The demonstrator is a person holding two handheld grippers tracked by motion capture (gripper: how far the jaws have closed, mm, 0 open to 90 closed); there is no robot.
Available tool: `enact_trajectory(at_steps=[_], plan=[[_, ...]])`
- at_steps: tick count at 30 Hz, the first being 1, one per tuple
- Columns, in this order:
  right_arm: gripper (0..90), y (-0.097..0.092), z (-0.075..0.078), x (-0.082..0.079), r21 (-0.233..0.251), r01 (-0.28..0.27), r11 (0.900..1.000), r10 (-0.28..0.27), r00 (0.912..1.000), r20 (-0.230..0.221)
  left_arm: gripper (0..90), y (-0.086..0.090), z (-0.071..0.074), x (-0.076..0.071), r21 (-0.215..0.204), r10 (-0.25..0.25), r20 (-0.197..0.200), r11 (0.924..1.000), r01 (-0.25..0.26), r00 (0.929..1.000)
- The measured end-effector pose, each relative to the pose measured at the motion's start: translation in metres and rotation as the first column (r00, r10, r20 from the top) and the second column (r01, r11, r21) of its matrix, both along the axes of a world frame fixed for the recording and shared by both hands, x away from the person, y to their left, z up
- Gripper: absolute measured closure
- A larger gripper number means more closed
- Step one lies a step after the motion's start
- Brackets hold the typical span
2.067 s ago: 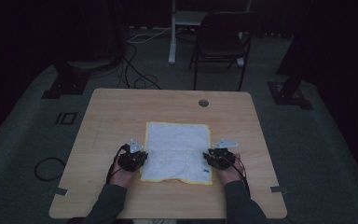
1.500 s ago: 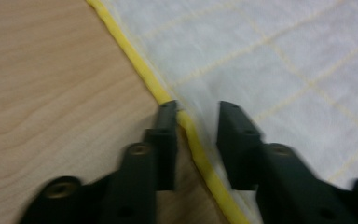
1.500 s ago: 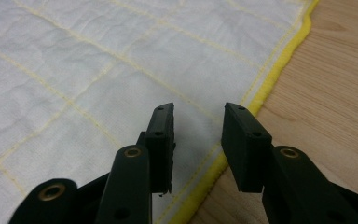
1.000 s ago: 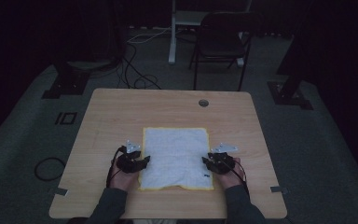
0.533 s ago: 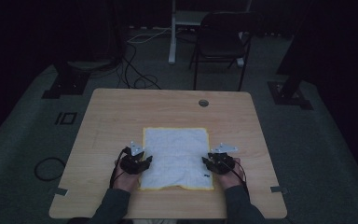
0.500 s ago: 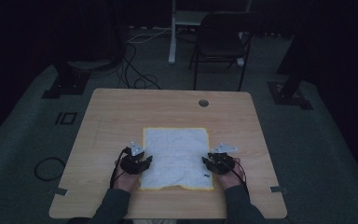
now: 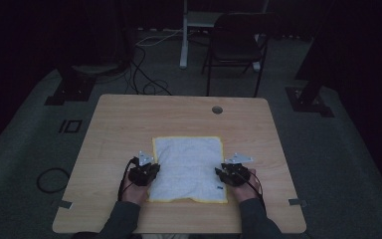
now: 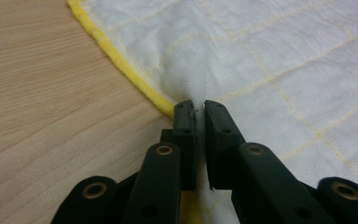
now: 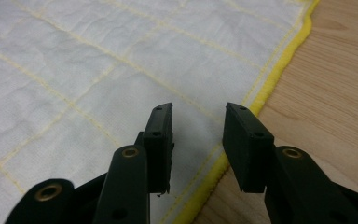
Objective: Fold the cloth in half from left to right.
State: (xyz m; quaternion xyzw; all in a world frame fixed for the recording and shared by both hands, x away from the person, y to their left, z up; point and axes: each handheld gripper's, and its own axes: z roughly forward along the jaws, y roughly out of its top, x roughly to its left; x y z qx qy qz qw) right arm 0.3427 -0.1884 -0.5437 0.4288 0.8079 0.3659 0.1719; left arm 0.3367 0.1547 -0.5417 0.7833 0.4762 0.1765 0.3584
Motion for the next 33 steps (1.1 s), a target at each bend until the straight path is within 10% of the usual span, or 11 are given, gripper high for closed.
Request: enact_trajectory(at_steps=[21, 33], plan=[[59.8, -0.004, 0.004, -0.001, 0.038, -0.010, 0.9992, 0.009, 0.9993, 0.036, 87.0, 0.029, 0.003, 0.000, -0.002, 0.068, -0.037, 0.9977, -0.068, 0.9970], [59.5, -0.006, 0.004, 0.000, 0.037, -0.003, 0.9993, 0.002, 0.9993, 0.036, 87.2, 0.033, 0.008, 0.002, -0.106, 0.051, -0.046, 0.9928, -0.056, 0.9976]])
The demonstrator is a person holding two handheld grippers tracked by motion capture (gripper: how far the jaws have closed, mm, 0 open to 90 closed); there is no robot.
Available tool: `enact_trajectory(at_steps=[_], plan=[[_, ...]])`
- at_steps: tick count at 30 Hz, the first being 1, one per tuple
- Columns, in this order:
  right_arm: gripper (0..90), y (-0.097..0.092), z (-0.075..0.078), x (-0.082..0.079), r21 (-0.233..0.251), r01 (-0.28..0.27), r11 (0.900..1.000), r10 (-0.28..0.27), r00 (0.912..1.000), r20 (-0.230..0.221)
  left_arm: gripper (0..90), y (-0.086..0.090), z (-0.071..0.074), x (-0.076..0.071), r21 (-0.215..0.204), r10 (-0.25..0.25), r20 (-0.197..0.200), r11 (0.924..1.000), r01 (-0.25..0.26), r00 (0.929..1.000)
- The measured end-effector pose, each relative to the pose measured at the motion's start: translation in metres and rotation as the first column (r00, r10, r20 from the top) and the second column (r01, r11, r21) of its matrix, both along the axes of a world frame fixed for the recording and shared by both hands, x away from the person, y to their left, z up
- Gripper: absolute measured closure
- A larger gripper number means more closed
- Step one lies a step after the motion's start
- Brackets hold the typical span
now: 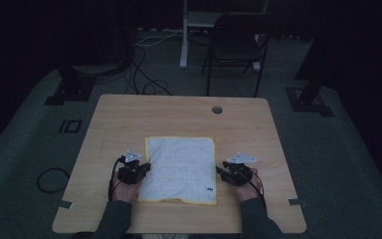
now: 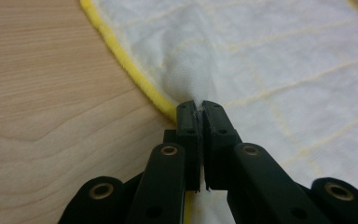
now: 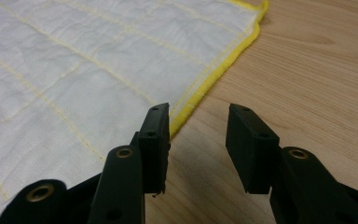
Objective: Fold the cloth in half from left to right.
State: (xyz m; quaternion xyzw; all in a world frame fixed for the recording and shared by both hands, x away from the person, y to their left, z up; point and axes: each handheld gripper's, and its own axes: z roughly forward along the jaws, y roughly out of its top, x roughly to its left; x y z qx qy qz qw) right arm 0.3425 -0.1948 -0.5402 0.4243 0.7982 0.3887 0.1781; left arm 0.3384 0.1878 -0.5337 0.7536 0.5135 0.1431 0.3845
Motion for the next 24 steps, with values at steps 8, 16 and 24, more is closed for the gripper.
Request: enact_trajectory(at_steps=[8, 16, 24], plan=[[59.5, 0.000, -0.001, 0.001, -0.001, 0.003, 1.0000, -0.003, 1.0000, -0.003, 87.3, -0.006, 0.020, -0.003, -0.056, -0.035, 0.056, 0.9977, 0.038, 0.9978], [59.9, -0.001, -0.001, 0.001, -0.002, 0.006, 1.0000, -0.006, 1.0000, -0.004, 87.3, -0.018, 0.032, -0.001, -0.065, -0.071, 0.089, 0.9949, 0.077, 0.9935], [60.0, -0.001, -0.001, 0.002, -0.005, 0.005, 1.0000, -0.005, 0.9999, -0.011, 87.3, -0.033, 0.048, 0.000, -0.072, -0.115, 0.124, 0.9896, 0.125, 0.9855]])
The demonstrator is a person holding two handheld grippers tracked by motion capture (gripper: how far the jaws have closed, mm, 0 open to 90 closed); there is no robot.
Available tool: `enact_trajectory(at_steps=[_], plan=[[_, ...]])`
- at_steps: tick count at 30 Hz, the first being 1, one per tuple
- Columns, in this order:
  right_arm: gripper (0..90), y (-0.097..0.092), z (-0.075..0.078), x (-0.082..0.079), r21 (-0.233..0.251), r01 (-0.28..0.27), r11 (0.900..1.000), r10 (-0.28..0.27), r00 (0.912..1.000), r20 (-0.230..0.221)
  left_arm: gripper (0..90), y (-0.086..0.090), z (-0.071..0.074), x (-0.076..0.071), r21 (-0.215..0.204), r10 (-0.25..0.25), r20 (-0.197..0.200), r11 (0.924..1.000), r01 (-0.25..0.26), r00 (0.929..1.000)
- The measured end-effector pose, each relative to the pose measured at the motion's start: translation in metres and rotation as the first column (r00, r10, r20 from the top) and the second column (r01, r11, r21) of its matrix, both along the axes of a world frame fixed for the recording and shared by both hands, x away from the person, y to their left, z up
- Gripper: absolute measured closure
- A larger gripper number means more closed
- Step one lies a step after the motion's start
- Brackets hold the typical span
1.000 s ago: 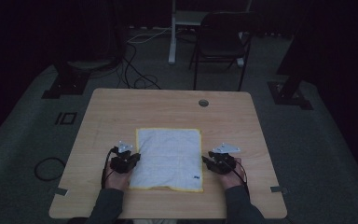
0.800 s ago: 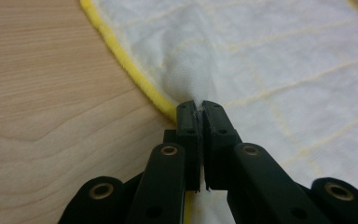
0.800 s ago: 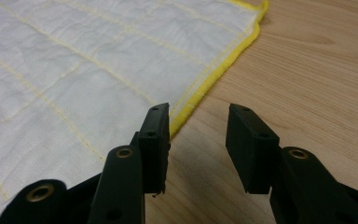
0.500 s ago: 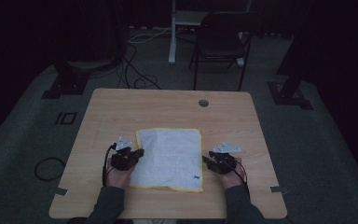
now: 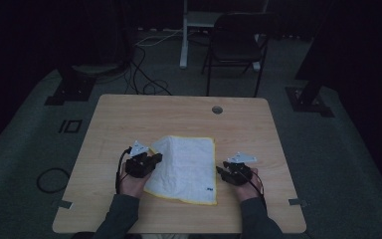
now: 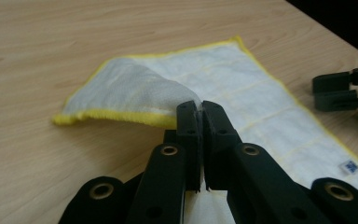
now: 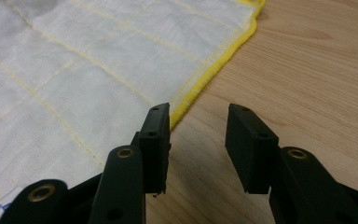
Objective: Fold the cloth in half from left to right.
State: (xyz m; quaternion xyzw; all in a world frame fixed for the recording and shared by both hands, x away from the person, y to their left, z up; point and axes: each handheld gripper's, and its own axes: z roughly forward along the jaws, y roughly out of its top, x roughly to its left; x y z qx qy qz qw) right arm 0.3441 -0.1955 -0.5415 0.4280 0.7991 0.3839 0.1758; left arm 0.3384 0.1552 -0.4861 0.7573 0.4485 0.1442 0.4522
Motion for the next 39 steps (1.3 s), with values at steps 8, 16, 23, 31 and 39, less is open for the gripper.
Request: enact_trajectory(at_steps=[8, 16, 23, 31, 39], plan=[[60.0, 0.000, 0.000, 0.000, 0.001, 0.001, 1.0000, -0.001, 1.0000, 0.001, 87.3, -0.014, 0.008, 0.001, -0.002, -0.041, 0.012, 0.9992, 0.041, 0.9991], [60.0, 0.000, 0.000, 0.000, 0.000, 0.002, 1.0000, -0.002, 1.0000, 0.003, 87.2, -0.027, 0.011, 0.001, -0.005, -0.078, 0.014, 0.9970, 0.078, 0.9969], [60.0, 0.000, 0.000, 0.000, 0.000, 0.002, 1.0000, -0.002, 1.0000, 0.001, 87.2, -0.040, 0.014, 0.002, -0.001, -0.108, 0.017, 0.9941, 0.108, 0.9940], [60.1, 0.000, 0.000, 0.000, 0.003, 0.004, 1.0000, -0.004, 1.0000, 0.001, 87.2, -0.052, 0.015, 0.003, 0.005, -0.137, 0.010, 0.9906, 0.137, 0.9906], [60.1, -0.001, 0.000, 0.000, 0.002, 0.008, 1.0000, -0.008, 1.0000, 0.003, 87.3, -0.060, 0.014, 0.006, 0.005, -0.153, 0.006, 0.9881, 0.153, 0.9881]])
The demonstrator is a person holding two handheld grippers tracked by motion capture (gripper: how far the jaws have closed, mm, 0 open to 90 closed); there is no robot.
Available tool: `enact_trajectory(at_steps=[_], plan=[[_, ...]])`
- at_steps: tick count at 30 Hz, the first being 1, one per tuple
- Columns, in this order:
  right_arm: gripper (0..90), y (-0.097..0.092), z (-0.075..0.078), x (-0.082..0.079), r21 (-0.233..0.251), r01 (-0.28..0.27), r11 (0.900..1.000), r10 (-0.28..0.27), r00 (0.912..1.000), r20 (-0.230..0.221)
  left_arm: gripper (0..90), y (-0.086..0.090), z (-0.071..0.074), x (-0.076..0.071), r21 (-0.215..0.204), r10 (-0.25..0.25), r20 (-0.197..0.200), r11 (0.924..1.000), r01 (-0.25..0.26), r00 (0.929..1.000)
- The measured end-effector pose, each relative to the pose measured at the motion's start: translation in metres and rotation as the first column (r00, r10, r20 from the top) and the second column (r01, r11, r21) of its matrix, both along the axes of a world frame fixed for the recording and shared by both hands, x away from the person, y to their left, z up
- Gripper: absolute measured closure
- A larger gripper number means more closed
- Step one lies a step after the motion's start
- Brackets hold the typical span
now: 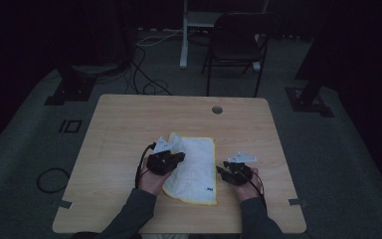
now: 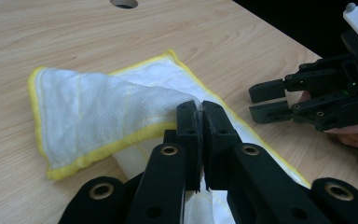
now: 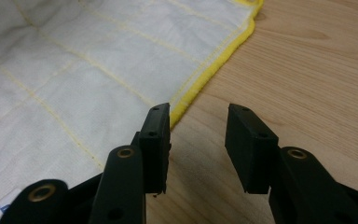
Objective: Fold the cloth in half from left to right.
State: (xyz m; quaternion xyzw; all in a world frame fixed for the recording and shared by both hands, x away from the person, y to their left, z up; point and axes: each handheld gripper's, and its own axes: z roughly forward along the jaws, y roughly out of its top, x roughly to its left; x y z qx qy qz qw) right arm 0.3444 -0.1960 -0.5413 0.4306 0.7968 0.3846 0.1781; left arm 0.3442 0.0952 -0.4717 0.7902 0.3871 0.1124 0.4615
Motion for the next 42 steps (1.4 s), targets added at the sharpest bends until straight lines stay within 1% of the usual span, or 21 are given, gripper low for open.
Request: enact_trajectory(at_steps=[11, 16, 17, 20, 27, 28, 30, 34, 38, 39, 40, 42], plan=[[60.7, -0.005, 0.002, 0.000, 0.009, 0.026, 0.9996, -0.026, 0.9996, 0.007, 87.3, -0.018, -0.003, 0.005, 0.020, -0.036, -0.004, 0.9992, 0.036, 0.9994], [60.7, -0.006, 0.002, 0.000, 0.009, 0.027, 0.9996, -0.027, 0.9996, 0.009, 87.3, -0.026, -0.006, 0.006, 0.033, -0.050, -0.006, 0.9982, 0.050, 0.9987], [60.7, -0.006, 0.002, 0.000, 0.009, 0.028, 0.9996, -0.028, 0.9996, 0.009, 87.3, -0.031, -0.007, 0.007, 0.038, -0.060, -0.011, 0.9974, 0.061, 0.9981], [60.7, -0.007, 0.002, 0.001, 0.011, 0.035, 0.9993, -0.035, 0.9994, 0.008, 87.2, -0.037, -0.009, 0.009, 0.043, -0.075, -0.016, 0.9962, 0.076, 0.9971], [60.7, -0.009, 0.002, 0.001, 0.011, 0.052, 0.9986, -0.052, 0.9986, 0.001, 87.2, -0.047, -0.014, 0.013, 0.061, -0.093, -0.028, 0.9937, 0.094, 0.9953], [60.7, -0.009, 0.002, 0.001, 0.011, 0.055, 0.9984, -0.055, 0.9985, 0.001, 87.2, -0.050, -0.017, 0.014, 0.072, -0.100, -0.035, 0.9921, 0.102, 0.9944], [60.6, -0.009, 0.002, 0.001, 0.012, 0.057, 0.9983, -0.057, 0.9984, 0.000, 87.2, -0.054, -0.020, 0.015, 0.072, -0.101, -0.043, 0.9920, 0.104, 0.9940], [60.6, -0.009, 0.002, 0.001, 0.010, 0.055, 0.9984, -0.055, 0.9985, 0.000, 87.2, -0.060, -0.027, 0.017, 0.090, -0.115, -0.059, 0.9886, 0.121, 0.9915], [60.6, -0.009, 0.002, 0.001, 0.009, 0.054, 0.9985, -0.054, 0.9986, 0.001, 87.2, -0.066, -0.035, 0.017, 0.095, -0.115, -0.078, 0.9880, 0.122, 0.9903], [60.6, -0.009, 0.002, 0.001, 0.009, 0.054, 0.9985, -0.054, 0.9986, 0.001, 87.2, -0.066, -0.035, 0.017, 0.095, -0.115, -0.078, 0.9880, 0.122, 0.9903], [60.5, -0.009, 0.001, 0.001, 0.009, 0.053, 0.9985, -0.053, 0.9986, 0.001, 87.2, -0.068, -0.039, 0.017, 0.098, -0.116, -0.087, 0.9874, 0.124, 0.9895], [60.4, -0.009, 0.002, 0.001, 0.009, 0.052, 0.9986, -0.052, 0.9986, 0.001, 87.2, -0.071, -0.043, 0.017, 0.109, -0.118, -0.096, 0.9857, 0.128, 0.9884]])
